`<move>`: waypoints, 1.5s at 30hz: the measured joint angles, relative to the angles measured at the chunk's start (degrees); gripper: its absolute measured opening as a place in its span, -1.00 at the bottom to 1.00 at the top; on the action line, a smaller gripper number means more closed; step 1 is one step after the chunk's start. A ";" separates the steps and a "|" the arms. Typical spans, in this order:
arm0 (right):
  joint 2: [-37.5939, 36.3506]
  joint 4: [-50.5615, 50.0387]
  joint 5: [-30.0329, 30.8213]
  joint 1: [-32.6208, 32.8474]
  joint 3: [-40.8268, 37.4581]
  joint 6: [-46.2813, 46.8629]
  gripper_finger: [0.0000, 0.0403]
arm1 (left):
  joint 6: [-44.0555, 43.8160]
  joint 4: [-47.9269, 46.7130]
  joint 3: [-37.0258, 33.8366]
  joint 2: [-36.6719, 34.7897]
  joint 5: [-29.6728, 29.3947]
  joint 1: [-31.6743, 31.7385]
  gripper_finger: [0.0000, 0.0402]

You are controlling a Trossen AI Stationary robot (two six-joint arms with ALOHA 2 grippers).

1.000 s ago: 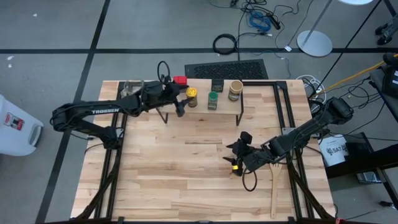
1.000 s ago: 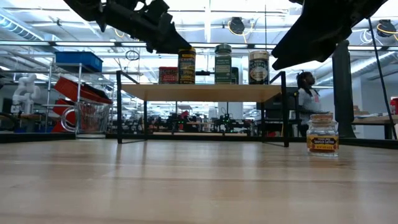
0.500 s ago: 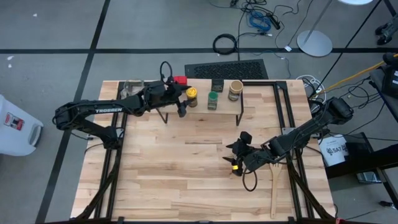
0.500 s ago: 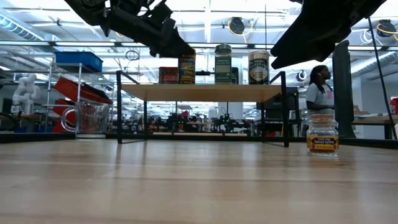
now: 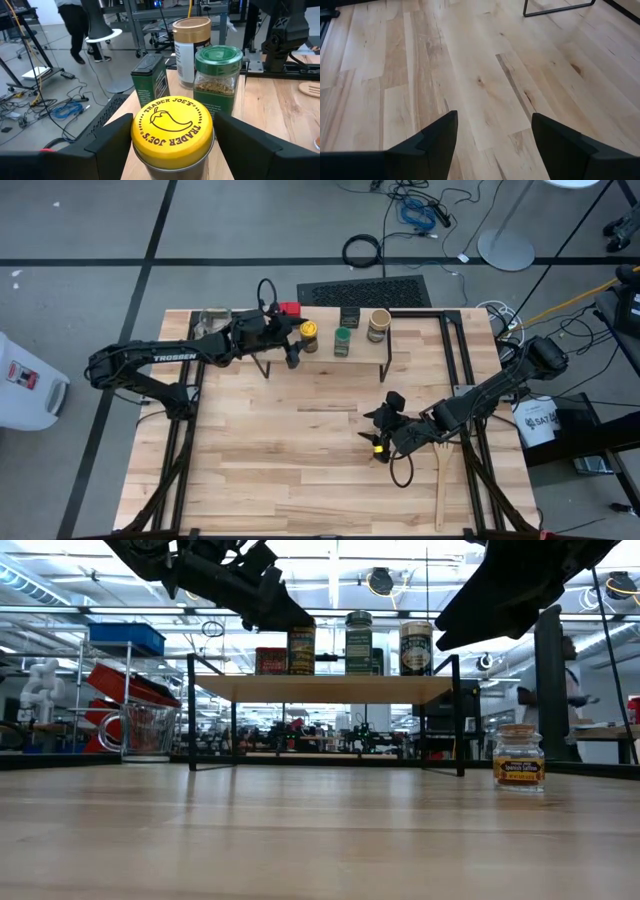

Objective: Shelf spices
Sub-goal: Remove the yellow seasoning bottle from the shelf

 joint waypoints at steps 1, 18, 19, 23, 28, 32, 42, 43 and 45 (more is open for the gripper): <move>0.00 0.00 0.02 0.00 0.00 0.00 0.20 | 0.00 0.00 -0.01 0.00 0.00 -0.01 0.37; 0.00 -0.02 0.00 0.00 0.00 -0.02 0.20 | -1.60 -0.73 -0.01 -1.73 1.20 -3.38 0.17; 0.00 -0.02 0.00 0.00 0.00 0.00 0.20 | -1.60 -0.72 -0.01 -2.32 1.22 -3.90 0.17; 0.00 -0.04 0.00 0.00 0.00 0.00 0.20 | -2.22 -0.99 -0.01 -4.47 1.18 -6.24 0.16; 0.00 -0.11 -0.04 -0.01 0.00 0.28 0.20 | -4.54 -1.23 -0.01 -6.68 1.15 -9.72 0.16; 0.00 0.69 -1.22 -0.02 -0.02 1.34 0.20 | -5.99 -1.62 -0.01 -6.73 1.16 -13.69 0.16; -3.68 6.33 -14.00 3.47 -0.09 -0.48 0.20 | -6.05 1.74 -0.01 -4.48 -3.65 -23.66 0.16; -4.64 6.66 -15.08 4.15 -0.09 -0.38 0.20 | -6.05 2.77 -0.01 -4.01 -4.02 -24.34 0.16; -6.51 7.17 -15.58 5.69 -0.09 1.00 0.20 | -6.05 4.53 -0.01 -2.61 -4.51 -25.55 0.15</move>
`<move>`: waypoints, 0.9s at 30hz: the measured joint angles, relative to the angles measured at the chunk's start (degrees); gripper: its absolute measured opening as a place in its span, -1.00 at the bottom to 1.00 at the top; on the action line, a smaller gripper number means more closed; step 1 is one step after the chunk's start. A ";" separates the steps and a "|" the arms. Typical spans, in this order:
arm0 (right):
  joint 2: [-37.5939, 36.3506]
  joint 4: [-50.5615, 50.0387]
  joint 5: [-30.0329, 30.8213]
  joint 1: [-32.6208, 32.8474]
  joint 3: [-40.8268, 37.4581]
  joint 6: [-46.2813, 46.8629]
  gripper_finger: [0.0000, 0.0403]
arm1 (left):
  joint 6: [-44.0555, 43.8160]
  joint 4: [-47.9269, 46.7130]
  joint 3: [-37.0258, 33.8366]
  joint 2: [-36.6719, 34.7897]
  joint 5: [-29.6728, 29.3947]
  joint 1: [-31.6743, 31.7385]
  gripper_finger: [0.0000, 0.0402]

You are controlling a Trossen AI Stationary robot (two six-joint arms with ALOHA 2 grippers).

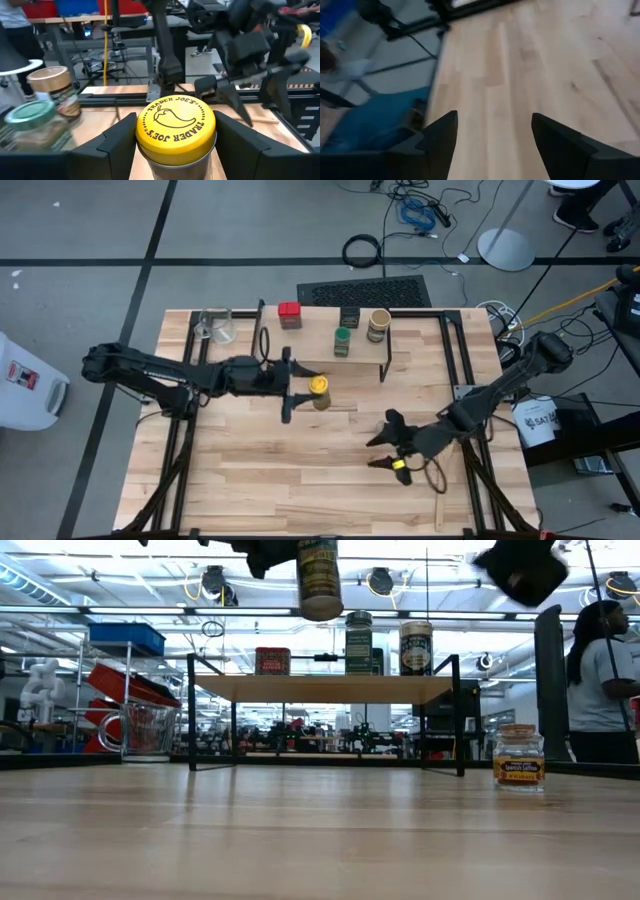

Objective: Shelf spices
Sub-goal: Remove the yellow seasoning bottle from the shelf

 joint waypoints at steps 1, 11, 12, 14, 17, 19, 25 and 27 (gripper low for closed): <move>-0.97 -0.62 0.14 0.83 0.00 0.63 0.20 | 0.00 1.38 0.00 0.87 -0.20 -0.42 0.15; -5.32 -10.62 7.79 7.48 0.02 5.85 0.20 | -0.04 12.85 0.00 12.83 -0.61 -2.42 0.19; -5.36 -11.93 8.60 7.87 0.02 6.58 0.20 | -0.04 14.02 0.00 13.99 -0.61 -2.47 0.20; -5.36 -14.32 10.10 8.45 0.02 8.48 0.20 | -0.47 16.91 0.00 16.49 -0.62 -2.59 0.20; -5.36 -17.38 11.58 8.63 0.02 10.71 0.20 | -1.51 20.42 0.20 20.05 -0.64 -2.87 0.20; -5.36 -18.29 11.92 8.60 0.02 11.28 0.20 | -1.49 20.52 1.19 22.44 -0.62 -3.17 0.21; -5.36 -18.28 12.87 8.60 0.04 11.11 0.20 | -0.90 20.55 7.08 29.79 -0.11 -4.30 0.21; -5.36 -18.28 12.87 8.60 0.04 11.10 0.20 | 0.30 19.51 9.10 32.08 0.20 -4.79 0.21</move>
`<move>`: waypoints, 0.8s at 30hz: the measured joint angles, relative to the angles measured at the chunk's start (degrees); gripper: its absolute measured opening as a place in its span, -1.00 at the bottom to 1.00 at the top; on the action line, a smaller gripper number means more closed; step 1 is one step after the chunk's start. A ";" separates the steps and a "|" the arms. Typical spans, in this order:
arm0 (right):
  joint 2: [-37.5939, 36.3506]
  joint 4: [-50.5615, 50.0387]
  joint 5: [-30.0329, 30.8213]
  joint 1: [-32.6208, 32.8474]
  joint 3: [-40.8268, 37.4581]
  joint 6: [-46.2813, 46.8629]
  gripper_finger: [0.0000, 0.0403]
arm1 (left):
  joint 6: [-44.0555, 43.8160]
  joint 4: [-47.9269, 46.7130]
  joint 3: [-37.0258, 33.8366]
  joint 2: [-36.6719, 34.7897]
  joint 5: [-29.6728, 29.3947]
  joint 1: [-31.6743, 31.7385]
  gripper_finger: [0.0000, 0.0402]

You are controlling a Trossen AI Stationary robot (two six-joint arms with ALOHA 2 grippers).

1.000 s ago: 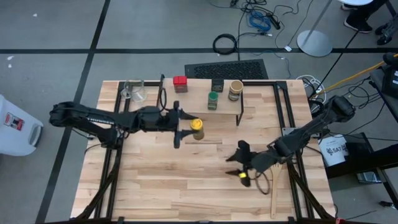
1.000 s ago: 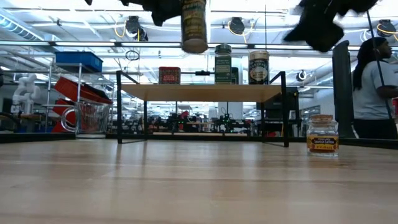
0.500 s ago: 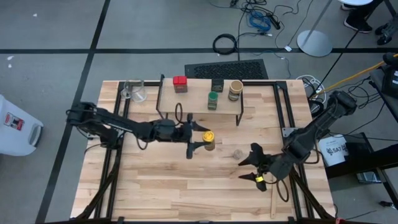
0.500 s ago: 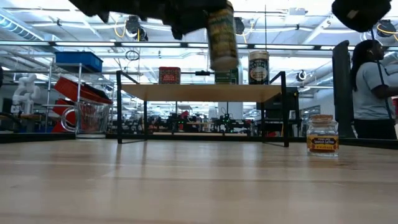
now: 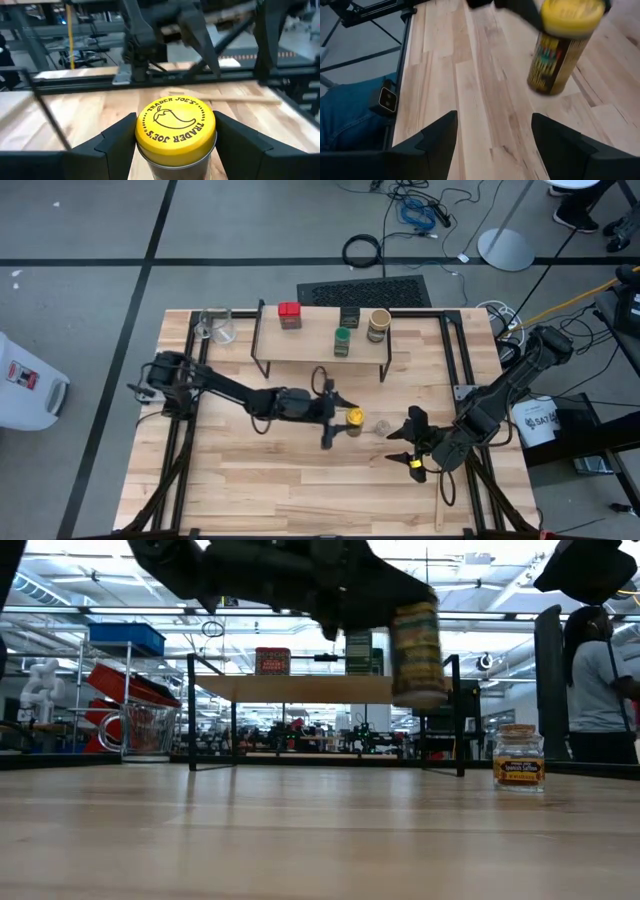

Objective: Shelf spices
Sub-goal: Remove the yellow seasoning bottle from the shelf

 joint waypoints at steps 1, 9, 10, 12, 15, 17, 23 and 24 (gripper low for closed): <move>0.00 -0.02 0.00 0.00 0.00 0.05 0.20 | 0.41 -0.27 0.80 1.08 0.04 -0.02 0.21; 0.00 -5.88 0.00 0.00 0.04 4.77 0.20 | 1.31 -0.32 5.45 6.93 0.70 -0.31 0.22; 0.00 -7.09 0.02 0.00 0.05 5.64 0.20 | 1.46 -0.35 5.70 7.40 0.70 -0.31 0.22; 0.00 -8.98 0.03 0.00 0.04 7.09 0.20 | 1.74 -0.36 6.00 8.07 0.70 -0.31 0.22; 0.00 -10.31 0.45 0.00 0.04 7.86 0.20 | 1.78 -0.50 6.15 8.26 0.71 -0.31 0.22; 0.00 -10.14 1.64 0.00 0.04 7.61 0.20 | 1.78 -0.48 6.15 8.26 0.72 -0.31 0.22; 0.31 -10.16 4.26 -0.02 0.04 7.40 0.20 | 1.80 0.27 6.17 8.26 0.80 -0.71 0.22; 0.31 -10.13 4.27 -0.02 0.04 7.40 0.20 | 1.79 0.29 6.33 8.26 0.81 -0.89 0.22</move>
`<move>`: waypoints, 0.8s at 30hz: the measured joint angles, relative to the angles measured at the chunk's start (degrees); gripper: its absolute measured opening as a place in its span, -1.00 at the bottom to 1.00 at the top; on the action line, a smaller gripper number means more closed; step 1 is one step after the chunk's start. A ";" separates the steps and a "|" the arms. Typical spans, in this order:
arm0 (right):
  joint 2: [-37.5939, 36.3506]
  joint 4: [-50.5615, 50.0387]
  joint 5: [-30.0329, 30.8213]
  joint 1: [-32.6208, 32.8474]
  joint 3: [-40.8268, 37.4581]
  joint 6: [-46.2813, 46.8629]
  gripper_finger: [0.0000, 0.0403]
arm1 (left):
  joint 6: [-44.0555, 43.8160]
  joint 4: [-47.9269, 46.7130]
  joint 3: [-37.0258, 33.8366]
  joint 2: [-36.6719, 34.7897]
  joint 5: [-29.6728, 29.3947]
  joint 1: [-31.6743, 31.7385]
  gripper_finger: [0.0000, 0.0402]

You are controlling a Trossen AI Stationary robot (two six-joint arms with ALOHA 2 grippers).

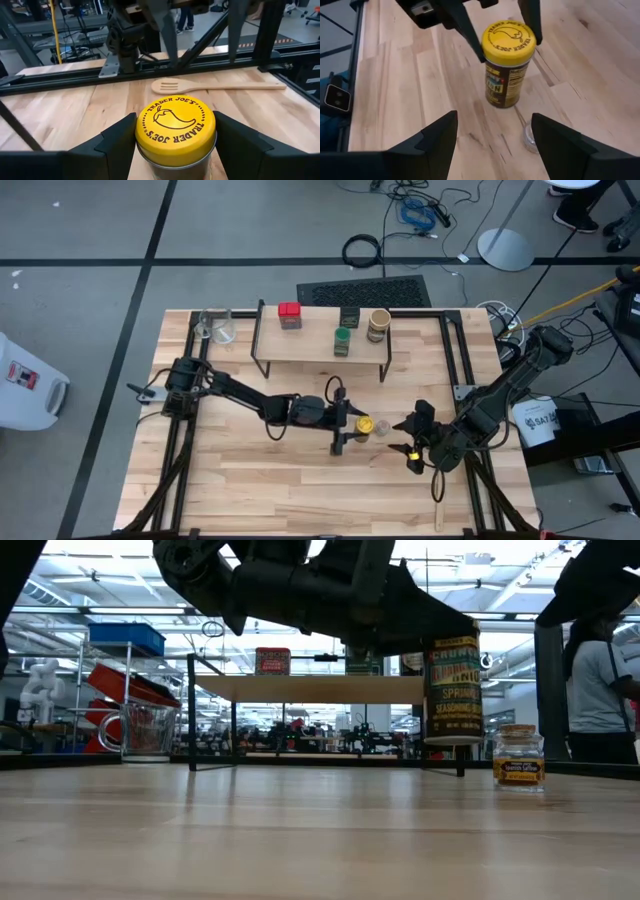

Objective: Shelf spices
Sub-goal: Remove the yellow seasoning bottle from the shelf

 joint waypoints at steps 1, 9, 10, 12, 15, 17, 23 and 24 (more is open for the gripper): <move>0.00 0.17 0.01 0.00 0.00 0.00 0.20 | 0.01 -0.23 0.47 0.00 0.08 -0.21 0.22; 1.94 6.15 3.47 -0.10 0.00 -4.48 0.20 | 0.01 -0.19 2.44 -0.02 2.41 -1.04 0.22; 2.43 6.07 3.54 -0.17 0.00 -4.51 0.20 | 0.01 -0.18 2.47 -0.04 2.43 -1.09 0.22; 3.57 5.68 3.53 -0.20 0.00 -4.38 0.20 | 0.01 -0.74 2.47 -0.04 2.40 -1.19 0.22; 5.17 5.58 3.49 -0.17 0.00 -4.30 0.20 | 0.01 -2.48 2.47 -0.04 2.40 -1.21 0.22; 6.05 5.52 3.35 -0.17 0.00 -4.31 0.20 | -0.21 -4.79 2.47 -0.04 2.38 -1.23 0.22; 6.93 5.61 3.21 -0.17 0.00 -4.19 0.20 | -0.67 -15.40 2.47 -2.73 2.38 -1.32 0.22; 6.91 5.73 3.22 -0.17 0.00 -4.13 0.20 | -1.10 -17.08 2.47 -3.57 2.38 -1.32 0.22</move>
